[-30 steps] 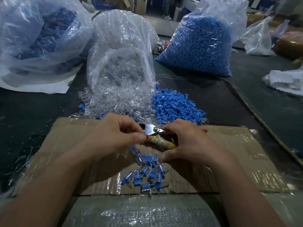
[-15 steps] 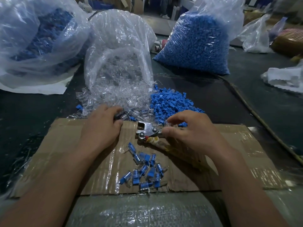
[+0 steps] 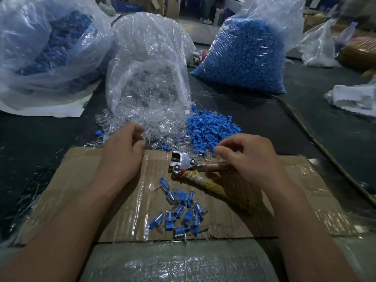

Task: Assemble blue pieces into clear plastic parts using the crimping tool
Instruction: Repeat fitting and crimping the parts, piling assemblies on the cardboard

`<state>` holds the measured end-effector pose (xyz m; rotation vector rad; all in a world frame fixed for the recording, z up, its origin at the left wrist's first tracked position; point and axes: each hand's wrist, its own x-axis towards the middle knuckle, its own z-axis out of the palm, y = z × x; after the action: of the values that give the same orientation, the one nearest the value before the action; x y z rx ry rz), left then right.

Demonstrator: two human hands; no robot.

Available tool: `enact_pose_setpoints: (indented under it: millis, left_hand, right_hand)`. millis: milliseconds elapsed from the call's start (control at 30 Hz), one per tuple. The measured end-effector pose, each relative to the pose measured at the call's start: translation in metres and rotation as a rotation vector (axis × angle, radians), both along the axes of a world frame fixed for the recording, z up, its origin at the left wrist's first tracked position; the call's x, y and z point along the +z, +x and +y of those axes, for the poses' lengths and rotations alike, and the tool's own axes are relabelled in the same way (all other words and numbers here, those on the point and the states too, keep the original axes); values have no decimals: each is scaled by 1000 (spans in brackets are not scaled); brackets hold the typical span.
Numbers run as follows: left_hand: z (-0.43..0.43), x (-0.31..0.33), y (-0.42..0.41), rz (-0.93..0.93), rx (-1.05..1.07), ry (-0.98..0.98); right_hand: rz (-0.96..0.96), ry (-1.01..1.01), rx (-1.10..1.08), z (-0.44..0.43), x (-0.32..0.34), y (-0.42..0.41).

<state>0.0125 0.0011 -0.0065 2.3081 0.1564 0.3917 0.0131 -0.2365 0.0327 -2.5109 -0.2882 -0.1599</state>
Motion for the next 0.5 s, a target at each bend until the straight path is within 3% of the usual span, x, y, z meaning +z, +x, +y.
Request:
enact_pose_setpoints:
  millis: [333, 500]
  left_hand:
    - [-11, 14, -18, 3, -141, -325]
    - [-15, 19, -21, -21, -137, -428]
  right_hand:
    - [-56, 155, -245, -21, -3, 9]
    - [16, 97, -229, -23, -7, 13]
